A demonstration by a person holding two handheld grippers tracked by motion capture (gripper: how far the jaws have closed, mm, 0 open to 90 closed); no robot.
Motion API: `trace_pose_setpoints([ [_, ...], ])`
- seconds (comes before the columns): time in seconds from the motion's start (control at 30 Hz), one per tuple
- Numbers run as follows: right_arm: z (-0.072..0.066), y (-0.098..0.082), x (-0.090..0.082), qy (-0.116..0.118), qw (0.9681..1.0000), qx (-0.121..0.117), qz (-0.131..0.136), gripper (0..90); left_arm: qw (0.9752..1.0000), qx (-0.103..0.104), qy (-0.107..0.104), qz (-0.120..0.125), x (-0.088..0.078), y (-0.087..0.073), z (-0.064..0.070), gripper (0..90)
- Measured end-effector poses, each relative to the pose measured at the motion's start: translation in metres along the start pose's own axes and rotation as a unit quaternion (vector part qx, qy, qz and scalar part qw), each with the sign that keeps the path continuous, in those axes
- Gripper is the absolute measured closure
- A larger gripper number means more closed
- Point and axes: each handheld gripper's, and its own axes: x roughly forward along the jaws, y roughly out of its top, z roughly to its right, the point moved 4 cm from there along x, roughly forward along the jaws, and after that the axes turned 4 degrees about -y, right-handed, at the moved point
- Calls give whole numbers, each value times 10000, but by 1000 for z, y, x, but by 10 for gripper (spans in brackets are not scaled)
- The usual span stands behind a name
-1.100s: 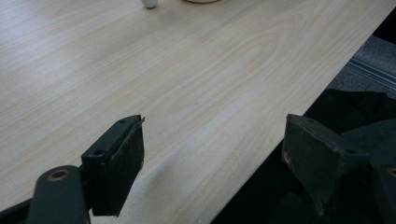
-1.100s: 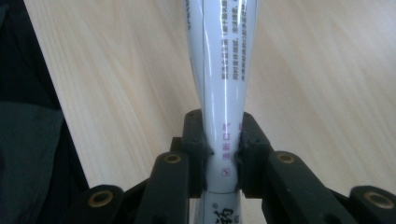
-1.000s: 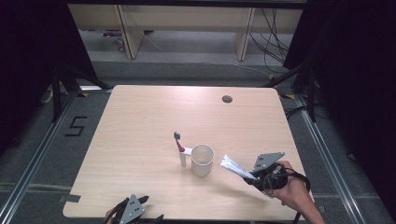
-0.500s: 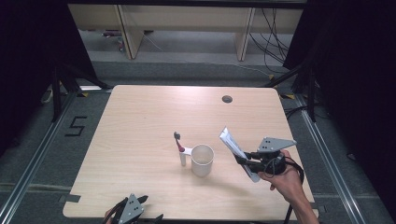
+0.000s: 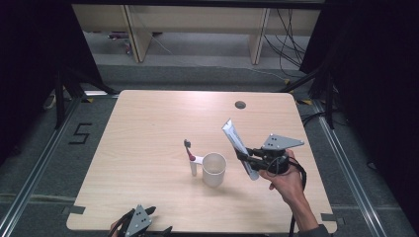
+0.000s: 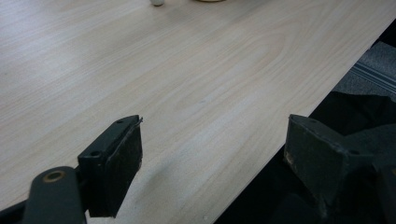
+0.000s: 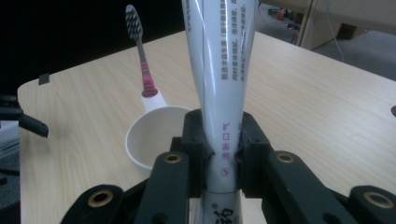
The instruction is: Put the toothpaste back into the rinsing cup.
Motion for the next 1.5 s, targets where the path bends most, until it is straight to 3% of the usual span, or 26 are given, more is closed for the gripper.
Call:
trace_pose_setpoints([
  [0.03,1,2,3,4,9998,-73,161,768,10000,-1,-10,-28,0,0,0,191],
  [0.1,-2,5,7,106,9997,40,205,768,9998,145,28,-155,-1,-1,-2,191],
  [0.13,-2,7,7,9,9998,37,209,769,9999,80,6,-98,-1,-1,-1,191],
  [0.2,-3,11,10,-13,9997,13,256,769,9999,126,22,-106,0,-1,-1,191],
  [0.23,-3,12,11,3,9995,35,304,768,10000,-14,-21,56,1,0,2,191],
  [0.3,-3,16,12,26,9991,77,424,769,10000,-21,-22,50,1,0,2,191],
  [0.37,-5,20,15,134,9986,140,493,768,10000,-18,-20,51,1,0,2,191],
  [0.43,-4,23,16,28,9984,59,558,768,9998,146,44,-95,0,0,-1,191],
  [0.47,-6,25,19,153,9980,97,608,769,9999,129,32,-60,1,0,0,191],
  [0.6,-9,30,23,130,9977,160,646,769,10000,57,1,10,1,0,2,191],
  [0.93,-17,38,38,264,9963,352,732,768,9999,116,7,-42,0,1,2,191],
  [1.0,-17,39,42,207,9962,258,802,768,9999,134,2,-56,0,1,2,191],
  [1.07,-20,39,44,295,9959,407,758,768,10000,67,-14,16,0,1,3,192],
  [1.13,-20,41,48,321,9950,325,883,768,10000,57,-15,23,0,1,3,191],
  [1.17,-23,41,49,337,9948,446,851,768,9999,107,-9,-20,0,1,2,191],
  [1.2,-23,42,51,356,9950,361,863,768,9999,115,0,-42,0,1,2,191],
  [1.5,-28,39,68,440,9941,477,864,768,10000,70,-23,21,0,1,3,191],
])
